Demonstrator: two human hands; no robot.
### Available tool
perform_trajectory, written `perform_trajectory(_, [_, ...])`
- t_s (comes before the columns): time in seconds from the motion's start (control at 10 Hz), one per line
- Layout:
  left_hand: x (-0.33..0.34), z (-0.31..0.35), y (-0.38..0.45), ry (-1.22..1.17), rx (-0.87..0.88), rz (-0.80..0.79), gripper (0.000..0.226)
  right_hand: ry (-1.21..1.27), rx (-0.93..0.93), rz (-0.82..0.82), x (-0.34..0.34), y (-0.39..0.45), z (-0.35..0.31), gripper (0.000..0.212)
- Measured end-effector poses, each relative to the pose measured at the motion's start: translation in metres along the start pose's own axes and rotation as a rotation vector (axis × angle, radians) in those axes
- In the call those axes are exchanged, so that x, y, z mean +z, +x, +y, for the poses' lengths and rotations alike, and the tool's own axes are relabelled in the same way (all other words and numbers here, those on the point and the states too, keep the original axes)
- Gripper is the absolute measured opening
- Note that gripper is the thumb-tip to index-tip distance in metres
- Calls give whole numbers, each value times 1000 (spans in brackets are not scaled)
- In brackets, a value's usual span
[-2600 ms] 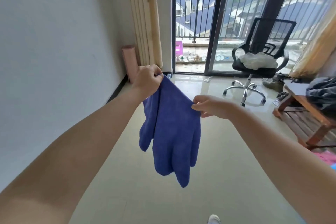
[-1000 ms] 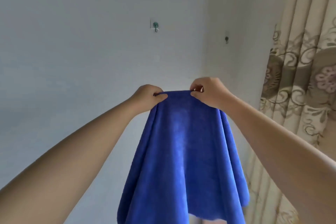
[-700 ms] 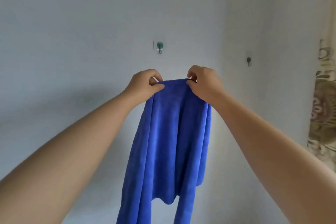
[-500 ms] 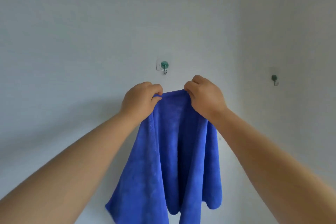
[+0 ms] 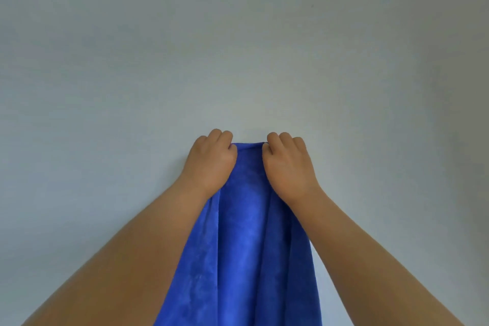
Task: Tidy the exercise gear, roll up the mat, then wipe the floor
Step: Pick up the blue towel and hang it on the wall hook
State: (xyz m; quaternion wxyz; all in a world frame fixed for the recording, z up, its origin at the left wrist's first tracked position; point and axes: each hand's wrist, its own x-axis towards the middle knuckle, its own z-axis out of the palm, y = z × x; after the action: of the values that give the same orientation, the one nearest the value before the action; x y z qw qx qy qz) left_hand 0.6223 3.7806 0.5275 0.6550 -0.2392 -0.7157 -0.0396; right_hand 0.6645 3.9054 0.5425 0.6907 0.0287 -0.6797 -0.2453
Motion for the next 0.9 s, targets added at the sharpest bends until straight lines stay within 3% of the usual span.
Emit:
perform_trajectory(0.1, [13, 6, -2, 101, 41, -64, 35, -29, 12, -17, 14, -19, 1, 35])
perform_trajectory(0.2, [22, 12, -5, 111, 21, -1, 37, 28, -15, -37, 19, -34, 4, 34])
perform_trajectory(0.3, [12, 24, -19, 75, -85, -237, 11, 50, -27, -116, 15, -50, -4, 22])
perform_trajectory(0.4, [8, 27, -24, 47, -160, -428, 24, 68, -24, -123, 10, -61, -11, 33])
perform_trajectory(0.5, [-13, 24, -38, 149, -114, -424, 26, 61, 5, -169, -7, -68, -18, 22])
perform_trajectory(0.7, [-60, 0, -112, 240, -96, -558, 48, 168, 118, -242, -65, -90, -69, 43])
perform_trajectory(0.8, [-96, -15, -179, 186, -153, -629, 49, 320, 173, -511, -105, -117, -121, 48])
perform_trajectory(0.9, [-131, -34, -261, 122, -237, -802, 48, 422, 161, -814, -142, -163, -180, 54])
